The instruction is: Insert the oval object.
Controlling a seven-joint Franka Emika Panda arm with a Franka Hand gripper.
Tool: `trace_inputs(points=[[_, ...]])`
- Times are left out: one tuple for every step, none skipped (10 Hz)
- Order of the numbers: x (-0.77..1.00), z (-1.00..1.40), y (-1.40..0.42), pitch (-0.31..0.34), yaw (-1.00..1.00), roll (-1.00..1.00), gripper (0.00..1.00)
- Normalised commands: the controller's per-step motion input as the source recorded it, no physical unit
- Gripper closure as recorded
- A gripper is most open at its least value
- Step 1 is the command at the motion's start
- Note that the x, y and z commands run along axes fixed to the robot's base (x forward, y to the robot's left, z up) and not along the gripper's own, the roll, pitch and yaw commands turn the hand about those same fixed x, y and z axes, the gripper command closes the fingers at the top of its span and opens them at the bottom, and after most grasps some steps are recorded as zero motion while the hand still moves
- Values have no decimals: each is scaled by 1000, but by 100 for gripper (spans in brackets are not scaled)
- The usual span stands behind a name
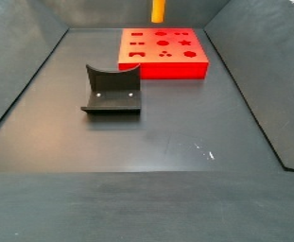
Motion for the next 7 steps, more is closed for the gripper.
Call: trace_inputs(points=[[-69, -383, -157, 134, -891, 110, 100], [0, -229, -257, 0, -903, 0, 100], [0, -220, -254, 0, -880, 0, 100], [0, -169, -271, 9, -857, -24, 100], [120, -129, -257, 20, -766, -56, 100], [106, -20, -23, 26, -51, 0, 100], [0, -46, 0, 0, 0, 0, 100]])
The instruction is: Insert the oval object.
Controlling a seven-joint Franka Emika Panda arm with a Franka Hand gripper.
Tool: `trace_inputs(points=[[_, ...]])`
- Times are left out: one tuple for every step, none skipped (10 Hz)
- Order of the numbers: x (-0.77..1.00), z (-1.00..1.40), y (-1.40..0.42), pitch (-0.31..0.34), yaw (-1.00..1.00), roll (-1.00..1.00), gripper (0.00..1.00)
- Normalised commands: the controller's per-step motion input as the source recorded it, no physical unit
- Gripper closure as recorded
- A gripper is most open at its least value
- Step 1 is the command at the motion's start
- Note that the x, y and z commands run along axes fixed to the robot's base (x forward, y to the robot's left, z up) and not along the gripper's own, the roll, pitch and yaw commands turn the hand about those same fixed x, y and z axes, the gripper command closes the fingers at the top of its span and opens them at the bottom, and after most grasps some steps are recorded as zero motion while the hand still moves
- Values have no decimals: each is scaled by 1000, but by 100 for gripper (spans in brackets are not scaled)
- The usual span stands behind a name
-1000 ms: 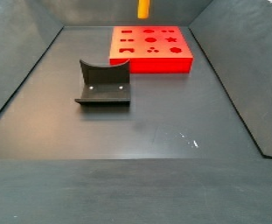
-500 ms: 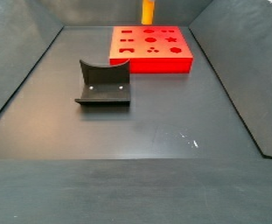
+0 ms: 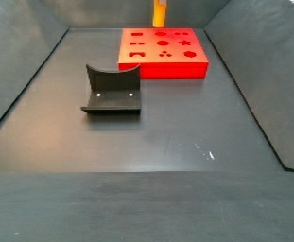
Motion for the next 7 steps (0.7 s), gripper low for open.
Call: trace_inputs(points=[[0, -214, 137, 13, 0, 49, 100], [0, -214, 134, 27, -74, 49, 100], [0, -171, 54, 21, -191, 19, 100], [0, -183, 0, 10, -249, 0, 100], [0, -171, 0, 26, -280, 0, 100], [0, -183, 0, 67, -343, 0, 100], [34, -203, 69, 99, -363, 14, 100]])
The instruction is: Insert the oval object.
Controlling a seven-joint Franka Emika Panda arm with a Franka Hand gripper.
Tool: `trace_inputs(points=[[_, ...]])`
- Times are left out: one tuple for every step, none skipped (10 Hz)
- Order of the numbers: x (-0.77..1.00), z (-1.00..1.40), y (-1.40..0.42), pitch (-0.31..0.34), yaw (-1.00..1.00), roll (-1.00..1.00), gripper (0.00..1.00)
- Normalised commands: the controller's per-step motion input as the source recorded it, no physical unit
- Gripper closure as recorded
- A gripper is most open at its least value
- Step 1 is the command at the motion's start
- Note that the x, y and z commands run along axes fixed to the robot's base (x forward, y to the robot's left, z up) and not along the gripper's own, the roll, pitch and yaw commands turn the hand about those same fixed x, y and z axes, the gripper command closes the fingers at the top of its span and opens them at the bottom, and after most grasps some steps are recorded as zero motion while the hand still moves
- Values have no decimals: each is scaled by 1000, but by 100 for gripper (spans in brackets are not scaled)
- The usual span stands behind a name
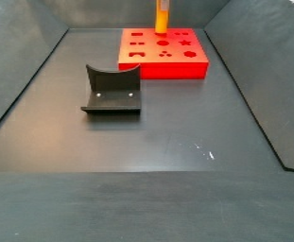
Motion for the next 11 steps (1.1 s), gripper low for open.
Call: trace_inputs(points=[[0, -197, 71, 93, -371, 10, 100], [0, -191, 74, 87, -377, 9, 100], [0, -223, 0, 56, -343, 0, 100], [169, -206, 0, 36, -223, 0, 100], [429, -194, -71, 103, -34, 0, 100], [486, -180, -69, 129, 0, 0, 100], [460, -166, -34, 127, 0, 0, 100], [183, -226, 0, 61, 0, 0, 100], [9, -260, 0, 23, 0, 0, 100], [0, -403, 26, 33, -57, 0, 100], [0, -526, 100, 130, -211, 0, 100]])
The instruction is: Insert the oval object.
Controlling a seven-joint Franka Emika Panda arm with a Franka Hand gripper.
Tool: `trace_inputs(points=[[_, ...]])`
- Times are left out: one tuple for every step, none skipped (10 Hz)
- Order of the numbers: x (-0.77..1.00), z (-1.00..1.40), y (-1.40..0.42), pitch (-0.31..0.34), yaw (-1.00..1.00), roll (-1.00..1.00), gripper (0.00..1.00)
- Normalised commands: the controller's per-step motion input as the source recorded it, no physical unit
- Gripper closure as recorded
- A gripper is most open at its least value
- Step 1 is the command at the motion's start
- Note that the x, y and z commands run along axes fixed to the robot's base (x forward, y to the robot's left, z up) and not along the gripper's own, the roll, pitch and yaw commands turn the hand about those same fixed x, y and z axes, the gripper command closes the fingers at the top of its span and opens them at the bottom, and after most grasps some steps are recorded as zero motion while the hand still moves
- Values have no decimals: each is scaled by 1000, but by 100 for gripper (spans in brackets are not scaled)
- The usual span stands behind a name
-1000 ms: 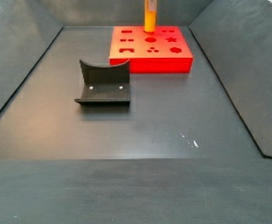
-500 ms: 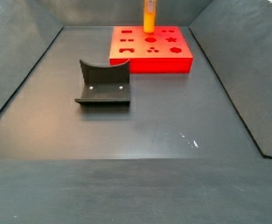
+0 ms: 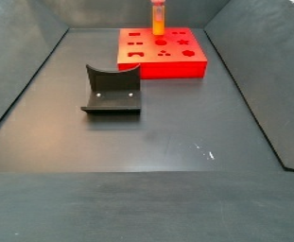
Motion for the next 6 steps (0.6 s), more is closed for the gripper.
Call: trace_inputs(points=[[0, -520, 111, 237, -346, 56, 100], [-94, -469, 137, 269, -469, 33, 100], [-86, -377, 51, 164, -454, 0, 100], [-89, -403, 40, 91, -406, 0, 100], [-17, -346, 0, 0, -126, 17, 100], [0, 0, 0, 0, 0, 0, 100]])
